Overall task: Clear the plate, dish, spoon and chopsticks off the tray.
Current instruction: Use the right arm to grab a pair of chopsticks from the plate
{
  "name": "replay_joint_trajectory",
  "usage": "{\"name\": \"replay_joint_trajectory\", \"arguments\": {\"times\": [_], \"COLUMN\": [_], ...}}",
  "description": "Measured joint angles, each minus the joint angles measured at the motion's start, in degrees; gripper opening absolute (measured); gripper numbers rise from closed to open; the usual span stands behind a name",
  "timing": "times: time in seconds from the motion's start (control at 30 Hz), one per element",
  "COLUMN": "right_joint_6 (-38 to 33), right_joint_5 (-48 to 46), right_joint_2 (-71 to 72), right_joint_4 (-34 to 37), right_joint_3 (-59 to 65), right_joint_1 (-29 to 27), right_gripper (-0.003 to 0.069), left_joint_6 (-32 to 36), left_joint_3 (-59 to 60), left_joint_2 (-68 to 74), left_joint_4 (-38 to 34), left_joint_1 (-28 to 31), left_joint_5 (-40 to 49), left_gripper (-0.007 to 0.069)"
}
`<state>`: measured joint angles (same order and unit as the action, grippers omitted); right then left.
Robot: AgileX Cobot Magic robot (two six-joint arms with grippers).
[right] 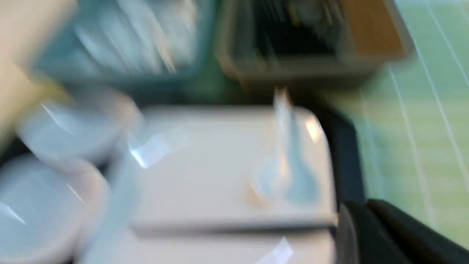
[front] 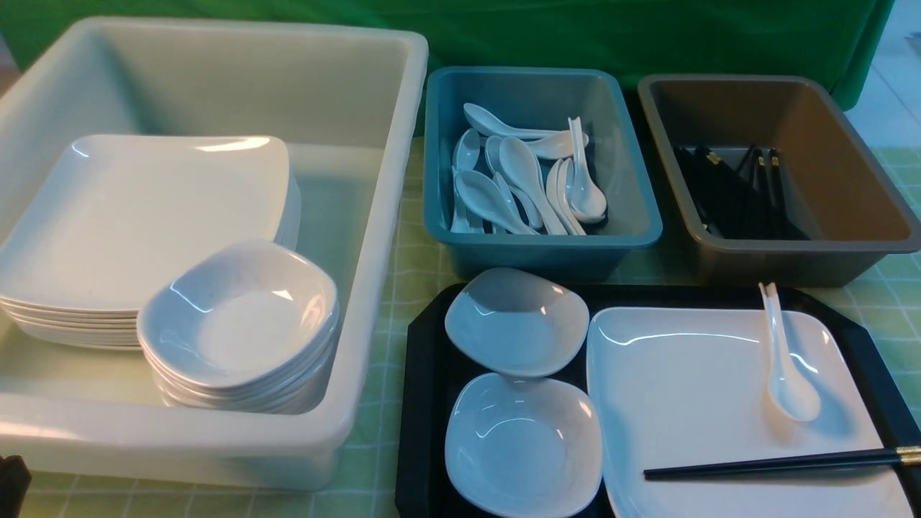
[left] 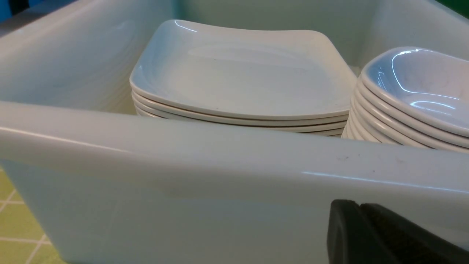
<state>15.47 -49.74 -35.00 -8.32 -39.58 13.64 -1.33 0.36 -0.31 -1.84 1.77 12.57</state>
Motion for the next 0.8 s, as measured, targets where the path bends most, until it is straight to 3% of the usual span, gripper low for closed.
{"name": "replay_joint_trajectory", "arguments": {"times": [0.1, 0.2, 0.5, 0.8], "right_joint_6": [-6.16, -11.02, -24.38, -38.50], "right_joint_5": [-7.93, -10.15, -7.47, -2.91], "right_joint_2": [-12.74, -21.77, -38.74, -48.74], "right_joint_4": [-0.87, -0.95, -4.09, -6.15], "right_joint_3": [-3.99, -5.94, -6.43, -6.45], "right_joint_1": [0.20, 1.34, 9.27, 13.14], "right_gripper": [0.0042, 0.0089, 0.0356, 0.0395], "left_joint_6": [0.00, -0.15, -0.02, -0.02], "left_joint_3": [0.00, 0.00, 0.00, 0.00], "left_joint_2": [0.00, 0.00, 0.00, 0.00], "left_joint_4": [-0.01, 0.01, 0.30, 0.37], "left_joint_1": [0.00, 0.00, 0.00, 0.00], "left_joint_5": [0.00, 0.00, 0.00, 0.00], "left_gripper": [0.0022, 0.0023, 0.0030, 0.0038]}}
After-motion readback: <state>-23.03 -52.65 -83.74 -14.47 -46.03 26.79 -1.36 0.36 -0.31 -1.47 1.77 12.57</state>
